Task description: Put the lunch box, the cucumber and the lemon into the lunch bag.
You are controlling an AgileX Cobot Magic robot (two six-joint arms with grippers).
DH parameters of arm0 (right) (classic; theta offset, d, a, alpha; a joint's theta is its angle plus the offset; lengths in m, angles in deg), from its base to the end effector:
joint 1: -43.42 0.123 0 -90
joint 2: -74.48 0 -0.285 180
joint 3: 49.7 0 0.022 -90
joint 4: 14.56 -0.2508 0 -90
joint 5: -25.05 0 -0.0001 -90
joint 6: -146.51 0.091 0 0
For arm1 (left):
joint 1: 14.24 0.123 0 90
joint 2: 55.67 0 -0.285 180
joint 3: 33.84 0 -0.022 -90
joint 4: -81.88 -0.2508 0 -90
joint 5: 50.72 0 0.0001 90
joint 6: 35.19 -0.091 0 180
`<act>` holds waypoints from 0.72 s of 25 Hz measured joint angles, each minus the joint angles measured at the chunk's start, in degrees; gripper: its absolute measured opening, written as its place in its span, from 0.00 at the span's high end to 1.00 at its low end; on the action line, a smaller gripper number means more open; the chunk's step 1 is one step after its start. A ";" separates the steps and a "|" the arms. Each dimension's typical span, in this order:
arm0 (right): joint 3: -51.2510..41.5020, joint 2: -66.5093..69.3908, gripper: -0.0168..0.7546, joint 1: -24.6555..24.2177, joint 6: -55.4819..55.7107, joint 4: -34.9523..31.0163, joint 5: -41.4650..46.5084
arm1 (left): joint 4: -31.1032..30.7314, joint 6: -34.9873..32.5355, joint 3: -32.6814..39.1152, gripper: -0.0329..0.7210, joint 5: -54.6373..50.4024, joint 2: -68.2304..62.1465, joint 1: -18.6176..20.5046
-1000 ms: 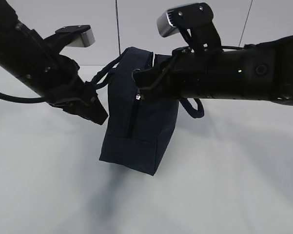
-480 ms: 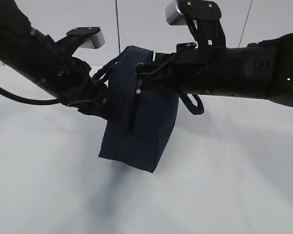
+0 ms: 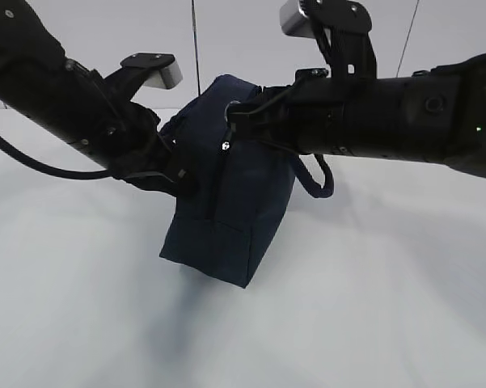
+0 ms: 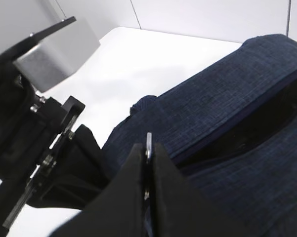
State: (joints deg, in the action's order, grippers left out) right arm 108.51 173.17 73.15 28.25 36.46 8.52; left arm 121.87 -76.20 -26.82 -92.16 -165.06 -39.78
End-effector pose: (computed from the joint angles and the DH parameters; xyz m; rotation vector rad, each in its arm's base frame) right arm 0.2973 0.1929 0.2662 -0.4573 1.9190 0.6961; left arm 0.3167 -0.1943 0.2283 0.9205 2.4542 -0.6781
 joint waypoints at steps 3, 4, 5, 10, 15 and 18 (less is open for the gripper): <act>0.49 0.00 0.98 0.00 -0.02 -0.94 0.98 | -0.67 -0.12 0.00 0.96 -0.50 0.00 0.00; 1.16 0.00 0.98 0.00 -0.02 -0.96 2.23 | -0.81 -0.12 0.00 0.96 -0.73 0.00 0.00; 1.92 0.00 0.98 0.00 -0.02 -0.96 3.51 | -1.20 -0.12 0.00 0.96 -1.02 0.00 0.00; 5.81 0.75 0.98 0.05 -0.02 0.89 8.48 | -1.93 -0.12 0.00 0.96 -1.60 0.00 0.00; 10.43 4.60 0.98 0.05 -0.02 3.77 11.66 | -2.27 -0.12 0.00 0.96 -2.27 0.00 0.00; 13.51 7.50 0.98 0.05 -0.02 5.71 13.79 | -2.71 -0.12 0.00 0.96 -2.64 0.33 0.00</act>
State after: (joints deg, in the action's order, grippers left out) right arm 122.01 180.67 73.20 28.23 42.18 22.31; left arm 119.15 -76.33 -26.82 -94.80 -164.74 -39.78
